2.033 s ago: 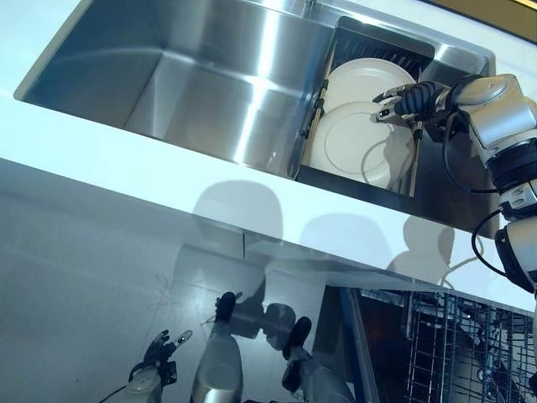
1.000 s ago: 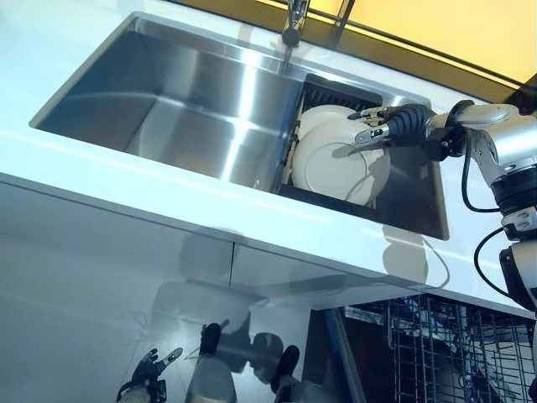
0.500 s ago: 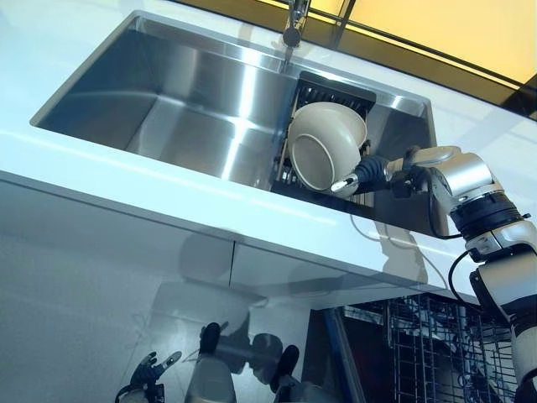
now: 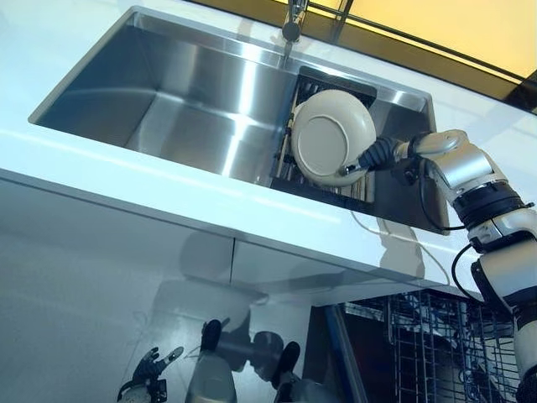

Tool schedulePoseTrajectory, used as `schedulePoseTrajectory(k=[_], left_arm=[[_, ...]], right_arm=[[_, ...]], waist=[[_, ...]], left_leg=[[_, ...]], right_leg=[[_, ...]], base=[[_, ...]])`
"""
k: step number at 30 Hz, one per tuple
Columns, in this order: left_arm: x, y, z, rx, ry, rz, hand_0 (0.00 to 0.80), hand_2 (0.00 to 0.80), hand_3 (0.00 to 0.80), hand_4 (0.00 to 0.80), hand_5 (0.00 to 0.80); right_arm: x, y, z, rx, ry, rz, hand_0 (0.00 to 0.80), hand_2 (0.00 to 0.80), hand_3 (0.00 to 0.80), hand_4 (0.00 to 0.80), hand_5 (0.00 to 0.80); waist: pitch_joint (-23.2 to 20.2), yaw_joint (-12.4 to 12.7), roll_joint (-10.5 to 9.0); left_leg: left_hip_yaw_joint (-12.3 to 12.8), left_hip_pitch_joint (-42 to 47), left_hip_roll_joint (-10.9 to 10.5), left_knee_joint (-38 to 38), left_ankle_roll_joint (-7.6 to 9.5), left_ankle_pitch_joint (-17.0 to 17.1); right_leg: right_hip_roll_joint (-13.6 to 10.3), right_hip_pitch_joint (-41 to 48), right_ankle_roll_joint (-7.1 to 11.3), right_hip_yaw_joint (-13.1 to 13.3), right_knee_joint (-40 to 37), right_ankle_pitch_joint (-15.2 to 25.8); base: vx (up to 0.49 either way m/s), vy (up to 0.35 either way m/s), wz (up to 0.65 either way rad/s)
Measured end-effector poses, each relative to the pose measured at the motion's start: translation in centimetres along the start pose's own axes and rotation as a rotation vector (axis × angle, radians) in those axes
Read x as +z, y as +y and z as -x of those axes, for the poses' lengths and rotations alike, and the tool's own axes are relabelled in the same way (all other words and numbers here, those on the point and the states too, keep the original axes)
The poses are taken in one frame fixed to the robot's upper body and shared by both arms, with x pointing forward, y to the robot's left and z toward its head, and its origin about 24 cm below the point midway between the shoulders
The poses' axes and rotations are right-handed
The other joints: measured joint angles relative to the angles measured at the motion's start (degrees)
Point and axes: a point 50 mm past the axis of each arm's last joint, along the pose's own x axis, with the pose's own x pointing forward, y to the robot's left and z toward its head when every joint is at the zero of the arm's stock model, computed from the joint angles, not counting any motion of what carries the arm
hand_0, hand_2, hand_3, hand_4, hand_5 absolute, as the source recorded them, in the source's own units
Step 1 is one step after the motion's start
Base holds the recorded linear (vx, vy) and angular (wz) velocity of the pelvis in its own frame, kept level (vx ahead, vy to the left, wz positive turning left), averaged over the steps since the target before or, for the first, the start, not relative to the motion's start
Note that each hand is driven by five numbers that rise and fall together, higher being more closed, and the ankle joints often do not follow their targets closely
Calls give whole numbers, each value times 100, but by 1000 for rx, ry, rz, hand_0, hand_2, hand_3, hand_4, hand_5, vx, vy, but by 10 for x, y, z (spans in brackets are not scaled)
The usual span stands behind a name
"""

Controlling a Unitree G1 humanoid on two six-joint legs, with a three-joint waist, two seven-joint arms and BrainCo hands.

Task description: Take plates into dishwasher

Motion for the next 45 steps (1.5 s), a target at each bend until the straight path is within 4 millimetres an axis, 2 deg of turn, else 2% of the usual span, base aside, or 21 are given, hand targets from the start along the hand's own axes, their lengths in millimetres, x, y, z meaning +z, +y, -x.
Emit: schedulePoseTrajectory(k=[5, 17, 26, 29, 33, 39, 43, 45], left_arm=[[4, -3, -1, -8, -9, -14, 0, 0, 0, 0, 0], [8, -4, -3, -11, -23, -13, 0, 0, 0, 0, 0], [9, -2, -2, -6, -35, -17, 0, 0, 0, 0, 0], [6, 1, -2, 0, -27, -21, 0, 0, 0, 0, 0], [4, 2, -1, 1, -16, -54, 0, 0, 0, 0, 0], [-5, 4, 1, 4, 9, -65, 0, 0, 0, 0, 0], [-9, 4, 3, -3, 17, -91, 0, 0, 0, 0, 0], [-17, 5, 6, -4, 35, -108, 0, 0, 0, 0, 0]], right_arm=[[10, -6, -3, -73, -44, -36, 800, 800, 800, 800, 800], [20, -14, -1, -226, -131, -164, 800, 800, 800, 800, 800], [9, -36, 15, -319, -86, -214, 800, 800, 800, 800, 800], [7, -37, 16, -313, -84, -241, 800, 800, 800, 800, 800], [5, -37, 17, -297, -71, -267, 800, 800, 800, 800, 800], [3, -39, 19, -288, -67, -276, 800, 800, 800, 800, 800], [-3, -47, 28, -301, -49, -278, 800, 800, 800, 800, 800], [-6, -48, 31, -293, -32, -270, 800, 800, 800, 800, 800]], waist=[[95, 6, 63], [142, 6, 33], [88, -9, -78], [9, -13, -164], [-198, -177, -259], [-570, -315, -246], [-792, -379, -205], [-958, -506, -184]], left_leg=[[-13, -10, -8, -5, 15, 10], [-32, 126, 2, -31, 15, 9], [84, 463, 52, -109, -2, -6], [182, 567, 67, -134, -6, -9], [302, 730, 74, -140, -4, -50], [496, 917, 104, -142, -17, -103], [578, 968, 116, -144, -17, -116], [656, 1025, 130, -146, -19, -158]], right_leg=[[-1, -2, -23, -16, 17, 15], [26, 142, -34, -20, 16, 7], [64, 375, -15, 84, 12, -35], [83, 409, -37, 169, 15, -20], [88, 502, -41, 252, 15, -22], [104, 573, -20, 441, 2, -40], [110, 579, -25, 501, -2, -45], [119, 583, -23, 582, -3, -43]], base=[[0, 0, 0], [12, -40, 2], [20, -37, -7], [37, -18, -17], [37, -24, -12], [13, -24, -16], [13, -6, -12], [8, -1, -17]])
